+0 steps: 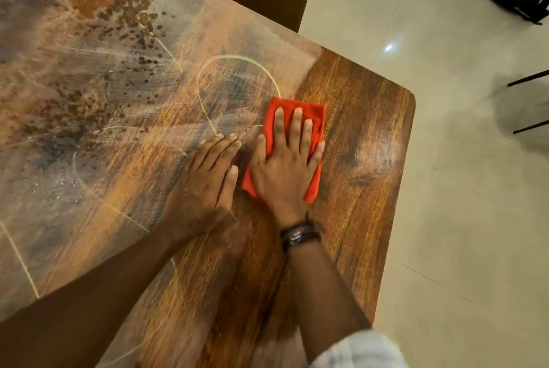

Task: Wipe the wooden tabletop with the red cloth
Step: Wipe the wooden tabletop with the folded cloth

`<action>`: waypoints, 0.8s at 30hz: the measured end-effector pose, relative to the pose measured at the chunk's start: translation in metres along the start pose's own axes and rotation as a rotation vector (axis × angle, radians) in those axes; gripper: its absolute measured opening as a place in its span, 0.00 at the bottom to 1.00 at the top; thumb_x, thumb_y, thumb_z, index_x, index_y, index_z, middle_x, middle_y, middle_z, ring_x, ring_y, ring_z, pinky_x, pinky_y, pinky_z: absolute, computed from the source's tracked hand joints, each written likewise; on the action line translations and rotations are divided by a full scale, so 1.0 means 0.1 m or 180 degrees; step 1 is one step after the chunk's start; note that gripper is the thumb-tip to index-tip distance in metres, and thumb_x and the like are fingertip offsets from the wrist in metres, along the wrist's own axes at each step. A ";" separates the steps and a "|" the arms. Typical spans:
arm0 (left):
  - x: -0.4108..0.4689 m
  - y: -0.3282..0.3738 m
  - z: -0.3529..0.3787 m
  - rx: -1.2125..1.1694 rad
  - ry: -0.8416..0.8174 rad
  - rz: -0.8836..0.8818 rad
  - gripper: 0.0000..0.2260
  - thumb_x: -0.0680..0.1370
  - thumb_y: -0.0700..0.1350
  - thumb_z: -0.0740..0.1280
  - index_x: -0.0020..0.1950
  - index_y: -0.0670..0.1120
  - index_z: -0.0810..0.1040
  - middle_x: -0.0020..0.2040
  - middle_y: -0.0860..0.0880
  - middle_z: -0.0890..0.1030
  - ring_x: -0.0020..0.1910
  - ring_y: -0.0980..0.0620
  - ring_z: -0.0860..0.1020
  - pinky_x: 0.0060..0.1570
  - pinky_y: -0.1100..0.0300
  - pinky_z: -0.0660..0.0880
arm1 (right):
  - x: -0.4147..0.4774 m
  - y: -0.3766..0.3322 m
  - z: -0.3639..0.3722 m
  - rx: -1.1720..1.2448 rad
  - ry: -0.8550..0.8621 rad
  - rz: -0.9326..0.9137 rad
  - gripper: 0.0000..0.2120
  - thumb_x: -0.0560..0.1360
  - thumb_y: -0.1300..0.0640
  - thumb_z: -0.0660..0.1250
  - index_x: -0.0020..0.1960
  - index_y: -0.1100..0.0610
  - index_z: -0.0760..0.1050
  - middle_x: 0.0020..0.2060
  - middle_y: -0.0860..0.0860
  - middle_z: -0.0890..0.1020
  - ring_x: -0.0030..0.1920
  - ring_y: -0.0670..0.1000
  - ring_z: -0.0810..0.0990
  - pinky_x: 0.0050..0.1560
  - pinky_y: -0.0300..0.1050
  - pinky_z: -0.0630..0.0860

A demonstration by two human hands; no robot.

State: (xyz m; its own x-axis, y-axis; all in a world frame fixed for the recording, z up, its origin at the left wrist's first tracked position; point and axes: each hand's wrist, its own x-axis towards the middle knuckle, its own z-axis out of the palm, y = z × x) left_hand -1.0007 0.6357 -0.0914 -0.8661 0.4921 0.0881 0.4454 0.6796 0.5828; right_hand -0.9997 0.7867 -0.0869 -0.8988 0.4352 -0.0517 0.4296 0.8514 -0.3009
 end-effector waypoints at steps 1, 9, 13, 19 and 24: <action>0.00 -0.01 0.00 -0.0009 -0.0027 -0.0013 0.23 0.83 0.47 0.51 0.76 0.41 0.66 0.76 0.44 0.68 0.77 0.48 0.61 0.75 0.42 0.58 | 0.26 0.00 -0.01 -0.0014 0.0000 0.0047 0.30 0.82 0.41 0.47 0.82 0.45 0.47 0.82 0.49 0.45 0.81 0.53 0.42 0.78 0.63 0.37; 0.00 -0.04 0.02 -0.0069 0.0014 0.0068 0.23 0.83 0.48 0.51 0.76 0.40 0.66 0.76 0.44 0.68 0.77 0.48 0.62 0.76 0.44 0.57 | 1.91 -0.05 -0.11 0.0150 -0.0094 0.0400 0.29 0.83 0.41 0.47 0.82 0.47 0.48 0.82 0.52 0.47 0.81 0.56 0.42 0.77 0.66 0.37; 0.00 -0.02 -0.01 -0.0157 0.0012 0.0034 0.23 0.84 0.49 0.50 0.75 0.40 0.67 0.76 0.44 0.68 0.77 0.48 0.62 0.76 0.44 0.58 | 1.77 -0.03 -0.10 0.0032 -0.0122 0.0271 0.29 0.83 0.41 0.47 0.82 0.47 0.46 0.82 0.51 0.45 0.81 0.55 0.42 0.77 0.64 0.36; 0.00 0.02 -0.04 -0.0693 0.0178 -0.0063 0.24 0.84 0.49 0.49 0.76 0.40 0.66 0.77 0.45 0.66 0.78 0.51 0.60 0.77 0.45 0.57 | 0.68 -0.11 0.01 -0.0025 -0.0105 -0.0164 0.30 0.83 0.40 0.46 0.82 0.46 0.47 0.82 0.50 0.45 0.81 0.53 0.42 0.78 0.62 0.38; -0.02 0.00 -0.06 -0.1253 0.0335 -0.0244 0.25 0.84 0.53 0.48 0.75 0.40 0.67 0.76 0.45 0.67 0.77 0.52 0.61 0.76 0.47 0.59 | -0.64 -0.25 0.11 -0.0080 0.0070 -0.0292 0.29 0.83 0.41 0.47 0.82 0.47 0.51 0.82 0.50 0.48 0.81 0.52 0.43 0.79 0.60 0.42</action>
State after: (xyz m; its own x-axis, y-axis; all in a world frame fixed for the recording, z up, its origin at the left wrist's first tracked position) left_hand -1.0000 0.6315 -0.0869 -0.9210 0.3759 0.1025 0.2754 0.4422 0.8536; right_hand -0.9540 0.7349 -0.0865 -0.9326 0.3610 -0.0041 0.3477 0.8950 -0.2796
